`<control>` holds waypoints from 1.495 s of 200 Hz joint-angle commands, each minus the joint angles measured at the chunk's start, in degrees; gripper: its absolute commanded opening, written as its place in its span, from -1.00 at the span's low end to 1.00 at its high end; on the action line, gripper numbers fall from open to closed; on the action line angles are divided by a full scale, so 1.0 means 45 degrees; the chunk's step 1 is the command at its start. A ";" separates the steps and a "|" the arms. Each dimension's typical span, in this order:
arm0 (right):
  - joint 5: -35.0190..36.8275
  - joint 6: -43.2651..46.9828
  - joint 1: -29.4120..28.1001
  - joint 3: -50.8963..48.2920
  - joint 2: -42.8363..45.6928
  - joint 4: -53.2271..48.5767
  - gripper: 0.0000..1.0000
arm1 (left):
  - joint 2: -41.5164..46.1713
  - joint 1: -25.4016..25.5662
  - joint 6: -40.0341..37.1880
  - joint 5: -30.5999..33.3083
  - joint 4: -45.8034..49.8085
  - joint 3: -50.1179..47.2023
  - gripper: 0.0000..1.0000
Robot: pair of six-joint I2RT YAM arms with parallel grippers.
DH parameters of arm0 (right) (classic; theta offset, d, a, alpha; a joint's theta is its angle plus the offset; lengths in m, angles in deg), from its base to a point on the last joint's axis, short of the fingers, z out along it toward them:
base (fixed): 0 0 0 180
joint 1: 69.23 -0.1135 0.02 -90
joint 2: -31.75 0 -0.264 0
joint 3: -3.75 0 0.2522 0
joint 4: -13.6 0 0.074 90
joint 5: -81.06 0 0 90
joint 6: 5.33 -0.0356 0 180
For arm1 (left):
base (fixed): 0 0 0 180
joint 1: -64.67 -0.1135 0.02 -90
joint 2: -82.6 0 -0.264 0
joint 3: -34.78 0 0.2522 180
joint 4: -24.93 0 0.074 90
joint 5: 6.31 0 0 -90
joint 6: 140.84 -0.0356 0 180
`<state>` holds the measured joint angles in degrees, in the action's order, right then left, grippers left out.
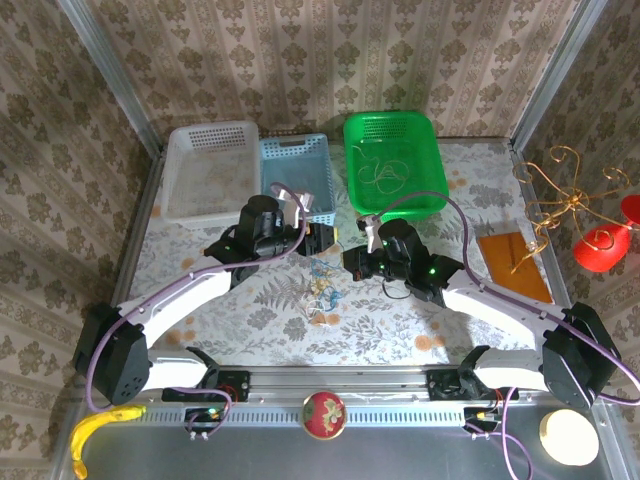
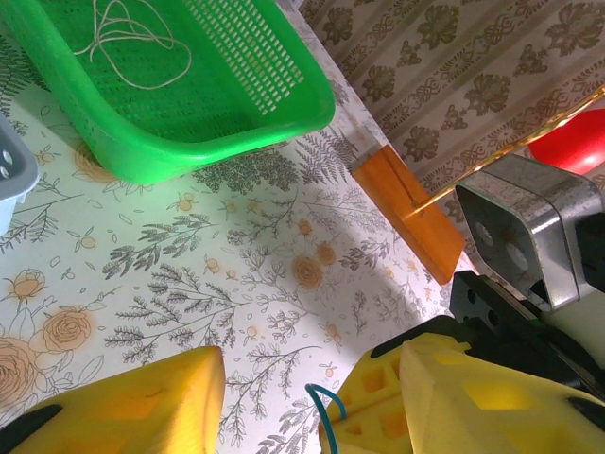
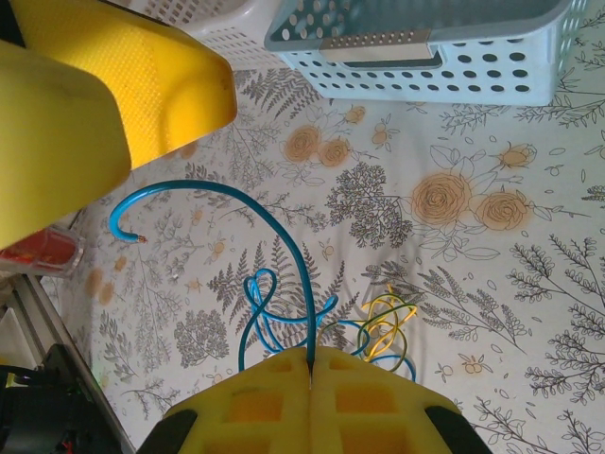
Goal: Untangle the cables
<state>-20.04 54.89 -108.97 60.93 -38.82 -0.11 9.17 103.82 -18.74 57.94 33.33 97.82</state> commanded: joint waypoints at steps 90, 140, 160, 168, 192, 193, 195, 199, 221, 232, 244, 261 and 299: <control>0.0060 -0.0001 0.0063 -0.0086 0.0157 0.0361 -1.00 | -0.0576 0.0182 -0.0355 0.0000 0.0259 0.0049 -0.30; 0.0082 -0.0004 0.0083 -0.0136 0.0212 0.0451 -1.00 | -0.0563 0.0205 -0.0277 0.0039 0.0138 0.0151 -1.00; 0.0094 0.0002 0.0102 -0.0306 0.0270 0.0665 -0.86 | -0.0397 0.0268 -0.0242 0.0021 0.0140 0.0363 -1.00; 0.0110 0.0003 0.0102 -0.0402 0.0290 0.0828 -0.60 | -0.0298 0.0297 -0.0240 0.0021 0.0174 0.0455 -1.00; 0.0233 0.0047 0.0126 -0.0781 0.0320 0.1589 0.04 | 0.0050 0.0412 -0.0074 0.0078 0.0154 0.0742 -1.00; 0.0236 0.0051 0.0134 -0.0801 0.0315 0.1629 0.05 | 0.0069 0.0406 -0.0068 0.0079 0.0155 0.0745 -1.00; 0.0252 0.0054 0.0125 -0.0825 0.0321 0.1721 0.08 | 0.0092 0.0421 -0.0049 0.0079 0.0157 0.0758 -1.00; 0.0255 0.0081 0.0132 -0.0905 0.0294 0.1924 0.14 | 0.0150 0.0420 -0.0007 0.0070 0.0155 0.0819 -1.00; 0.0146 0.0282 0.0122 -0.1335 0.0158 0.3084 0.35 | 0.0412 0.0516 0.0166 0.0157 0.0155 0.1064 -1.00; 0.0138 0.0371 0.0131 -0.1490 0.0063 0.3615 0.38 | 0.0521 0.0580 0.0263 0.0217 0.0157 0.1153 -1.00; 0.0193 0.0492 0.0127 -0.1555 -0.0102 0.4027 0.40 | 0.0613 0.0632 0.0345 0.0253 0.0128 0.1298 -1.00; 0.0448 0.0601 0.0122 -0.1529 -0.0319 0.4492 0.42 | 0.0720 0.0726 0.0406 0.0304 0.0118 0.1495 -1.00; 0.0753 0.0618 0.0123 -0.1346 -0.0625 0.5459 0.43 | 0.0729 0.0909 0.0445 0.0371 0.0235 0.1881 -1.00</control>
<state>-19.01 56.44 -108.58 54.35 -41.00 18.78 11.53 107.34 -17.56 59.05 33.76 103.96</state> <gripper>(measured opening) 0.713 0.050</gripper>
